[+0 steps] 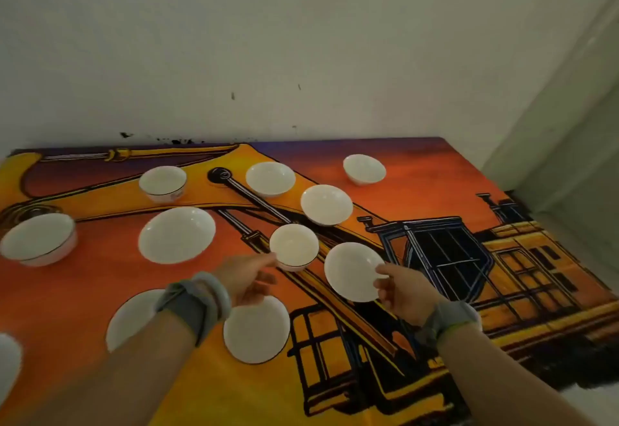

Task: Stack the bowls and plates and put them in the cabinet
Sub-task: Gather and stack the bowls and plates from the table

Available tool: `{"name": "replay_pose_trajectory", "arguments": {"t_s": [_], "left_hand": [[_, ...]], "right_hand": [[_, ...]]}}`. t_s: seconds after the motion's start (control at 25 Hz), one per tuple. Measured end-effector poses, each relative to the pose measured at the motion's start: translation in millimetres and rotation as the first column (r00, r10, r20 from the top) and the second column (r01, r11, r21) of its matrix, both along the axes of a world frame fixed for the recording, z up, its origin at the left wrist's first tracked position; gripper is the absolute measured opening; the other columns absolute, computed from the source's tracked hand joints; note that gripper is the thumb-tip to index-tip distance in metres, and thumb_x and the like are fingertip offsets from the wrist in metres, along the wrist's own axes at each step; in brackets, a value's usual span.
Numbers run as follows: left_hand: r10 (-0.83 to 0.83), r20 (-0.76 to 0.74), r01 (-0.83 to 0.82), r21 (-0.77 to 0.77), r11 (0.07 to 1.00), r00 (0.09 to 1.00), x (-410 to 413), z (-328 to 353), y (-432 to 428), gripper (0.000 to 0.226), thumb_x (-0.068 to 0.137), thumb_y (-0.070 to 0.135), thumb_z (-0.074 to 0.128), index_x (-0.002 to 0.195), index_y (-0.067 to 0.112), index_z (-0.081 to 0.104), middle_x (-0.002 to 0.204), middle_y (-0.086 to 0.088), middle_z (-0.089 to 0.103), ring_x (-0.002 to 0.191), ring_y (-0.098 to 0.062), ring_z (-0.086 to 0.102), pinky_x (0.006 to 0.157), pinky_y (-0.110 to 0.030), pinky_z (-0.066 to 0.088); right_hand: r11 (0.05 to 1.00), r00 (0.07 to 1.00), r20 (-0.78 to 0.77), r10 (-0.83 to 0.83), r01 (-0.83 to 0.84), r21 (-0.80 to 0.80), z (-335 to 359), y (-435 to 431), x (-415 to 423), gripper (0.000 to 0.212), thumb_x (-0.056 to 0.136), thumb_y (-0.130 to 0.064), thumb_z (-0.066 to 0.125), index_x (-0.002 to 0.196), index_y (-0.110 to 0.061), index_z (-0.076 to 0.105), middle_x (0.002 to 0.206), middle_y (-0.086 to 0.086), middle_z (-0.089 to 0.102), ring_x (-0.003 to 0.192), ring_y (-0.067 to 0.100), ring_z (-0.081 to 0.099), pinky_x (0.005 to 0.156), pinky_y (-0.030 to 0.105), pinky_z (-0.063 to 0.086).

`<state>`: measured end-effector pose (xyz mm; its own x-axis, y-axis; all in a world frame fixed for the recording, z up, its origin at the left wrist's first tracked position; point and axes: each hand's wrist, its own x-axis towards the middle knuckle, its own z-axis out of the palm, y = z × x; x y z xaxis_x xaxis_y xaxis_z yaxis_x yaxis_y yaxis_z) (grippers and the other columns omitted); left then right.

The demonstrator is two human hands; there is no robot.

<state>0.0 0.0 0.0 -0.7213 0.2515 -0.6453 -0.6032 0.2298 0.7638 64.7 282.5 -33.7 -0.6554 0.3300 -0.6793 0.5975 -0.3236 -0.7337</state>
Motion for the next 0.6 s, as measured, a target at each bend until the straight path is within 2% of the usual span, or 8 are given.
{"name": "replay_pose_trajectory", "arguments": {"t_s": [0.08,0.2,0.24,0.32,0.4,0.48,0.56,0.6], "left_hand": [[-0.074,0.023,0.075,-0.053,0.996,0.997,-4.1,-6.6,32.3,0.033,0.092,0.035,0.053,0.113,0.011,0.060,0.092,-0.008,0.068,0.064,-0.016,0.059,0.058,-0.026,0.048],[-0.115,0.067,0.123,-0.137,0.983,0.991,-4.2,-20.9,87.0,0.032,0.092,0.032,0.053,0.116,0.011,0.057,0.103,-0.010,0.067,0.071,-0.018,0.064,0.059,-0.027,0.053],[-0.123,0.090,0.136,-0.159,0.978,0.988,-5.4,-27.9,100.9,0.033,0.092,0.031,0.054,0.116,0.010,0.057,0.104,-0.010,0.066,0.076,-0.019,0.067,0.063,-0.030,0.056],[-0.174,0.124,0.200,-0.242,0.949,0.977,-10.2,-44.8,124.2,0.037,0.093,0.028,0.052,0.121,0.006,0.056,0.106,-0.011,0.065,0.091,-0.025,0.070,0.078,-0.040,0.060],[-0.181,0.153,0.217,-0.272,0.937,0.972,-10.8,-59.7,141.4,0.040,0.093,0.025,0.051,0.129,0.008,0.048,0.113,-0.014,0.063,0.099,-0.029,0.068,0.080,-0.041,0.059],[-0.101,0.161,0.145,-0.289,0.946,0.982,-11.6,-67.8,157.2,0.035,0.093,0.018,0.051,0.127,0.011,0.046,0.099,-0.011,0.061,0.096,-0.031,0.066,0.079,-0.038,0.059],[-0.045,0.163,0.094,-0.307,0.947,0.986,-12.7,-73.9,164.2,0.017,0.094,0.012,0.047,0.111,0.010,0.051,0.080,-0.006,0.054,0.081,-0.027,0.063,0.074,-0.035,0.059],[0.006,0.193,0.051,-0.289,0.956,0.981,-14.1,-77.8,166.3,0.012,0.095,0.011,0.045,0.102,0.009,0.054,0.075,-0.005,0.053,0.070,-0.024,0.064,0.065,-0.032,0.060]], "right_hand": [[0.995,0.999,0.052,0.013,-0.018,0.102,-6.9,13.9,-2.8,0.008,0.092,-0.014,0.049,0.091,-0.008,0.055,0.057,0.008,0.053,0.039,0.014,0.039,0.036,0.019,0.028],[0.949,0.977,0.166,0.132,-0.173,0.264,-20.8,34.1,-4.3,0.019,0.090,-0.009,0.044,0.071,-0.008,0.047,0.054,0.008,0.042,0.037,0.015,0.032,0.037,0.020,0.022],[0.928,0.969,0.187,0.160,-0.212,0.305,-22.8,38.7,-7.0,0.017,0.090,-0.010,0.043,0.073,-0.008,0.046,0.057,0.009,0.041,0.039,0.016,0.032,0.037,0.020,0.022],[0.905,0.953,0.222,0.205,-0.271,0.329,-30.2,49.1,-15.0,0.006,0.092,-0.014,0.044,0.089,-0.010,0.046,0.065,0.011,0.044,0.044,0.018,0.035,0.038,0.020,0.022],[0.885,0.933,0.244,0.264,-0.335,0.323,-39.5,56.8,-20.0,0.021,0.094,-0.019,0.046,0.114,-0.019,0.045,0.072,0.013,0.049,0.047,0.018,0.041,0.038,0.021,0.025],[0.853,0.900,0.257,0.353,-0.422,0.307,-49.6,64.7,-27.8,0.037,0.095,-0.022,0.048,0.131,-0.019,0.040,0.077,0.013,0.053,0.049,0.018,0.045,0.038,0.021,0.027],[0.819,0.865,0.266,0.426,-0.493,0.293,-56.3,68.3,-31.3,0.034,0.095,-0.023,0.047,0.128,-0.015,0.046,0.074,0.011,0.056,0.046,0.017,0.046,0.038,0.021,0.029],[0.802,0.847,0.265,0.461,-0.525,0.285,-58.1,69.3,-32.8,0.029,0.095,-0.022,0.046,0.124,-0.015,0.049,0.073,0.010,0.056,0.045,0.016,0.046,0.038,0.021,0.030]]}}
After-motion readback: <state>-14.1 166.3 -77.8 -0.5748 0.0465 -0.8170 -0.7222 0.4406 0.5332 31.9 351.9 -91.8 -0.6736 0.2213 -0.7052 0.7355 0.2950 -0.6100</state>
